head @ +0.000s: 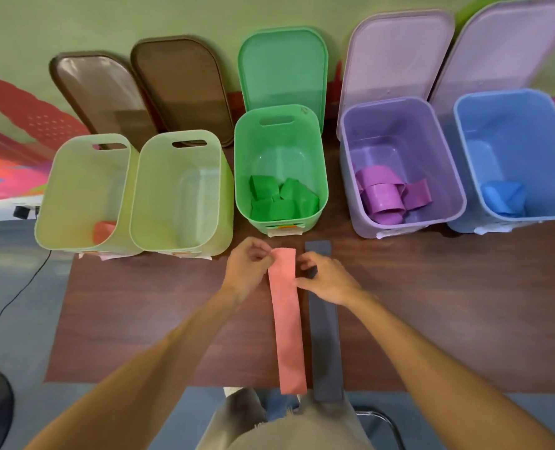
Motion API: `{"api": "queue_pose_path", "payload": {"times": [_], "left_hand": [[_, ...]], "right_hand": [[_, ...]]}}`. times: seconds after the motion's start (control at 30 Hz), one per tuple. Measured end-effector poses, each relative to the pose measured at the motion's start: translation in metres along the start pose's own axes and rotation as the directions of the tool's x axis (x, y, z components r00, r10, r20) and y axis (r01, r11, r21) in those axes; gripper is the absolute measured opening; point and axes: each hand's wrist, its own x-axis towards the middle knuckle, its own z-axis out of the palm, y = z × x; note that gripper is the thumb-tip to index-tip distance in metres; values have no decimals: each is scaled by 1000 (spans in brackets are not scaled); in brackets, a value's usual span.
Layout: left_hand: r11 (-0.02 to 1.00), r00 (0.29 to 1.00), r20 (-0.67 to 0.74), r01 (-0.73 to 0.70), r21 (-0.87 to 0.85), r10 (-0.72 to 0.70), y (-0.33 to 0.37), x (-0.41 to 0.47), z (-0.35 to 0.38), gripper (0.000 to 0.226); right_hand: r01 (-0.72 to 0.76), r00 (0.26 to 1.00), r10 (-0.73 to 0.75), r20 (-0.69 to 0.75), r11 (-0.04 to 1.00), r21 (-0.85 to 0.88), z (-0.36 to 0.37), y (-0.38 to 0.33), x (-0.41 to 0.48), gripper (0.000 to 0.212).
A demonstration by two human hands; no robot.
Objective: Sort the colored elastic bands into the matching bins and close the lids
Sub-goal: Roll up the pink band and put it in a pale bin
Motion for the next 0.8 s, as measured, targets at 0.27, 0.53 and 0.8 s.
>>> {"api": "queue_pose_path", "payload": {"times": [0.27, 0.53, 0.8], "left_hand": [[994, 990, 81, -113, 9, 111, 18, -30, -48, 30], [957, 960, 53, -278, 86, 274, 30, -52, -142, 11], [891, 890, -50, -449, 71, 453, 70, -81, -271, 5]], "right_hand": [[94, 996, -94, 6, 995, -43, 23, -27, -18, 3], [188, 964, -206, -169, 975, -116, 46, -98, -47, 8], [302, 825, -414, -385, 898, -320, 58, -238, -62, 8]]}}
